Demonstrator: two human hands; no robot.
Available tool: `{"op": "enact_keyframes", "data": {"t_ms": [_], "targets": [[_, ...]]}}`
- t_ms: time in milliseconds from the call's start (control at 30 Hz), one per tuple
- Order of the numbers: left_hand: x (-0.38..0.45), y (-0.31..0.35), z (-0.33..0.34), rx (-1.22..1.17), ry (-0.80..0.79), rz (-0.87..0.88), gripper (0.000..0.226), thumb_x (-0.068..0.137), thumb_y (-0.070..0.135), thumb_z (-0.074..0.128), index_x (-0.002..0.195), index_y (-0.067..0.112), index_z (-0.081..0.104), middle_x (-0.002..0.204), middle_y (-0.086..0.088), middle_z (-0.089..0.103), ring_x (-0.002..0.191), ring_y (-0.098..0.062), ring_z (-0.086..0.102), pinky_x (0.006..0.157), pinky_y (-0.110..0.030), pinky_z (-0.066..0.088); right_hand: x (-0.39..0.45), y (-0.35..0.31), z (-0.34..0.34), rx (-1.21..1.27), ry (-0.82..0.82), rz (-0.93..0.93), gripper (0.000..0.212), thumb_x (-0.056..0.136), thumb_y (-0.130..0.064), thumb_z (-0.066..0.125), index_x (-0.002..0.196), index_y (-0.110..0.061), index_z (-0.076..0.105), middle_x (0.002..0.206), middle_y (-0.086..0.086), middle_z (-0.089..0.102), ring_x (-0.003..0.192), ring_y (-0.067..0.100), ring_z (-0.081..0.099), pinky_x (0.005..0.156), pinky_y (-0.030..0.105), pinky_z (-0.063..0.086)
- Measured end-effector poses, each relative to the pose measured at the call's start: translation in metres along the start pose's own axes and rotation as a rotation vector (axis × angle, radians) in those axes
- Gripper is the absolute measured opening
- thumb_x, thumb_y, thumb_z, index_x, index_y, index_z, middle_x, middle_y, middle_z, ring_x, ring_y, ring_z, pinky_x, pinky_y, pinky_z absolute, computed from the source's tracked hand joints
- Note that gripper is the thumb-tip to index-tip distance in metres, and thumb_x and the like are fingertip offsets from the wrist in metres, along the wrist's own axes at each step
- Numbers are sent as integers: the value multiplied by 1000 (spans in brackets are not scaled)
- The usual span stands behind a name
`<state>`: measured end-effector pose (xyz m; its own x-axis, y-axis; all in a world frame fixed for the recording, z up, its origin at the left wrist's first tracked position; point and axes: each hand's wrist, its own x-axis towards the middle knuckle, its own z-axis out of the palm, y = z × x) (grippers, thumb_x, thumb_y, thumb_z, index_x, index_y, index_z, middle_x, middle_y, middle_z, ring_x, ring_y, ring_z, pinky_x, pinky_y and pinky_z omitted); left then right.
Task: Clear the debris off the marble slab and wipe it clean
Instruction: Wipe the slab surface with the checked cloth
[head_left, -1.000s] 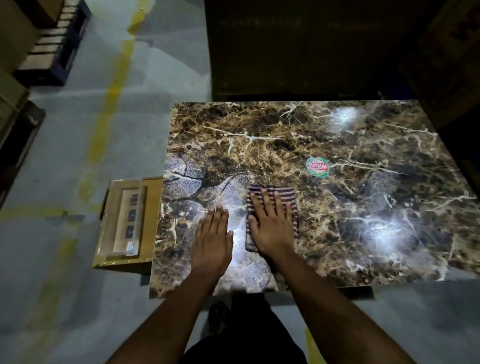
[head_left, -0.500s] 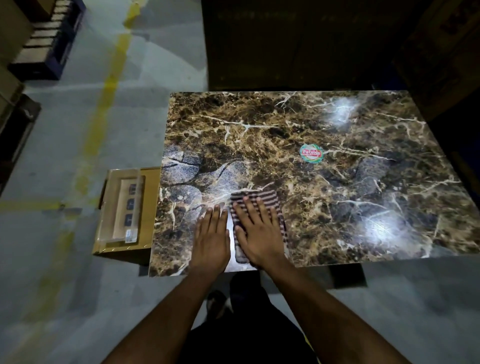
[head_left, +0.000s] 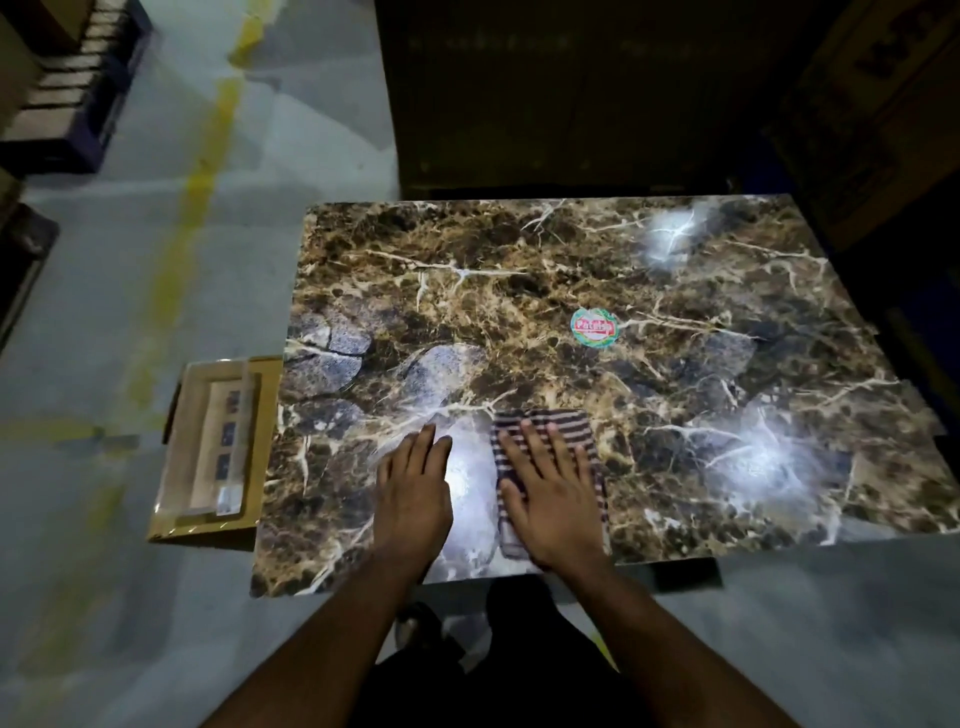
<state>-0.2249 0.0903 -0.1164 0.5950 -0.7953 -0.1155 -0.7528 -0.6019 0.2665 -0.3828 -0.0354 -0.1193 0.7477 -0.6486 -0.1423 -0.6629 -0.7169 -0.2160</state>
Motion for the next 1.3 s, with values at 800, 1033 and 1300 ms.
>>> {"op": "enact_keyframes", "data": {"t_ms": [800, 1033, 1300], "targets": [[129, 37, 0, 85, 43, -46, 51, 97, 42, 41, 144, 21, 46, 146, -6, 48, 130, -29, 43, 104, -47, 39, 195, 34, -29, 56, 54, 23, 61, 102, -53, 27, 161, -42, 15, 170, -6, 15, 158, 25, 7, 125, 52, 8], [183, 46, -10, 75, 20, -35, 54, 101, 41, 33, 151, 22, 36, 155, -5, 38, 139, -27, 38, 111, -45, 35, 224, 51, -35, 0, 14, -141, 60, 102, -55, 22, 160, -42, 17, 170, -6, 17, 158, 24, 7, 125, 48, 4], [234, 47, -15, 85, 50, -3, 52, 98, 38, 32, 146, 20, 40, 148, -6, 43, 132, -27, 42, 111, -43, 35, 303, 37, -46, 12, 7, -159, 61, 101, -54, 19, 161, -41, 15, 171, -7, 10, 158, 24, 2, 126, 52, 5]]}}
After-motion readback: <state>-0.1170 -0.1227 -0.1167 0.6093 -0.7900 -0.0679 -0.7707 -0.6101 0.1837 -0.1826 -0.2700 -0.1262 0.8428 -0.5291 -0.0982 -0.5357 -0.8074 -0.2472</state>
